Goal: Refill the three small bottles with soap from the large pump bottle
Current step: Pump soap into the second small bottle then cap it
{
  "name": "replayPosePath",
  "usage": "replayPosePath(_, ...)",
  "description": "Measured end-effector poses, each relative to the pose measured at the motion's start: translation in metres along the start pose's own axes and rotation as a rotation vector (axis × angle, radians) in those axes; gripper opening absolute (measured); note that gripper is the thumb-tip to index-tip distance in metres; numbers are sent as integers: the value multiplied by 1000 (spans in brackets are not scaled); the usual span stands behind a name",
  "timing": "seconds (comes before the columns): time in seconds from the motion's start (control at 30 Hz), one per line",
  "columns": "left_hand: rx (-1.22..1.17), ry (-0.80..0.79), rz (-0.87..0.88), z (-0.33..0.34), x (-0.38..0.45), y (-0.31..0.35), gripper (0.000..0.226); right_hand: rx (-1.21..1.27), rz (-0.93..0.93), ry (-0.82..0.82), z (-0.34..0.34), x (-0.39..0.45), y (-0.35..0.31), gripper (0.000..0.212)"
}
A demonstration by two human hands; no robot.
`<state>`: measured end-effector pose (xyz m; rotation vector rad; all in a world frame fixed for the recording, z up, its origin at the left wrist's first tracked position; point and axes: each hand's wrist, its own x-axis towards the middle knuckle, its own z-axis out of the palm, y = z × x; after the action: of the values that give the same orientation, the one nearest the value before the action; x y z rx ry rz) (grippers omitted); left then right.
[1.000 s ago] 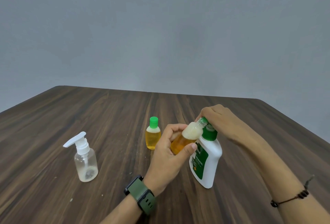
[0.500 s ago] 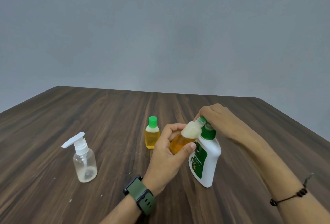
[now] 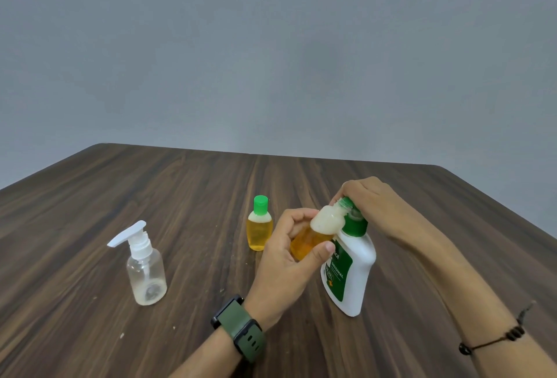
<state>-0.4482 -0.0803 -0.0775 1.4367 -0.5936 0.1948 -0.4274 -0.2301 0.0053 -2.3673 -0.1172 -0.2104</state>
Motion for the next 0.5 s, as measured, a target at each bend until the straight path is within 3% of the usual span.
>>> replayPosePath(0.2,13,4,-3,0,0,-1,36,36,5,-2,4,-1,2,57)
replayPosePath(0.33,28,-1,-4,0,0,-4,37,30,6,-5,3,-2,5,41)
replayPosePath(0.5,12,-6,-9,-2,0,-6,38,14,18,-2,-1,0,0,41)
